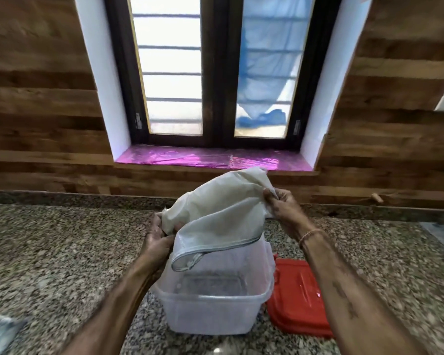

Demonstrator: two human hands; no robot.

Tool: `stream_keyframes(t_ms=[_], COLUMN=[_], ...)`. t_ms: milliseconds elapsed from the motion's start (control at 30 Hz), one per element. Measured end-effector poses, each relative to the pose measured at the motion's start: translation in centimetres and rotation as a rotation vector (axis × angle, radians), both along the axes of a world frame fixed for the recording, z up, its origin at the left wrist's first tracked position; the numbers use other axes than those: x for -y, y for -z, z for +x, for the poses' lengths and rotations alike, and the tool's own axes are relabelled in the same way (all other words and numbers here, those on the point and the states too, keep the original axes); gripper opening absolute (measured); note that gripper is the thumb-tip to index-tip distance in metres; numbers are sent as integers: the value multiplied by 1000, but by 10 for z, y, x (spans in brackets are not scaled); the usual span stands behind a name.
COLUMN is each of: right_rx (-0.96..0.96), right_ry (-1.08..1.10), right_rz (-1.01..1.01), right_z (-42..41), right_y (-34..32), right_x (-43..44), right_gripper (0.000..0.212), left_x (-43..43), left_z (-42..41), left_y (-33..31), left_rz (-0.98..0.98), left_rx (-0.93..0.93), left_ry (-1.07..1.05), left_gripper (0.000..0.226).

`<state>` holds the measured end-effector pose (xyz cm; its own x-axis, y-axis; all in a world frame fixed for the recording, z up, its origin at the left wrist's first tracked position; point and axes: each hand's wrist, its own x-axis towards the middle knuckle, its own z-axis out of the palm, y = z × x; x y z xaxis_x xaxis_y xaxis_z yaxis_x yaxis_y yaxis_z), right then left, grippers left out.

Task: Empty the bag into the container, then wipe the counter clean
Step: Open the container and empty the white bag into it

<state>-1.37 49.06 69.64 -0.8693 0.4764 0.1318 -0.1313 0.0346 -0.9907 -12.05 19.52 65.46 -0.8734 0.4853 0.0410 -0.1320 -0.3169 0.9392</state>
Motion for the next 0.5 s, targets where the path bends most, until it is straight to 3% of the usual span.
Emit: stream_keyframes(t_ms=[100, 133, 233, 500], right_rx=[-23, -29, -61, -39], right_ry=[-2, 3, -2, -100], right_rz=[-69, -82, -141, -188], right_z=[10, 12, 16, 41], right_y=[24, 31, 46, 68], right_x=[4, 5, 11, 33], right_gripper=[69, 71, 52, 53], left_x=[-3, -4, -4, -5], left_z=[3, 4, 4, 6], left_y=[5, 4, 5, 21], left_rz=[27, 42, 58, 104], left_rx=[35, 67, 97, 73], left_ry=[64, 90, 94, -95], left_gripper=[24, 34, 98, 111])
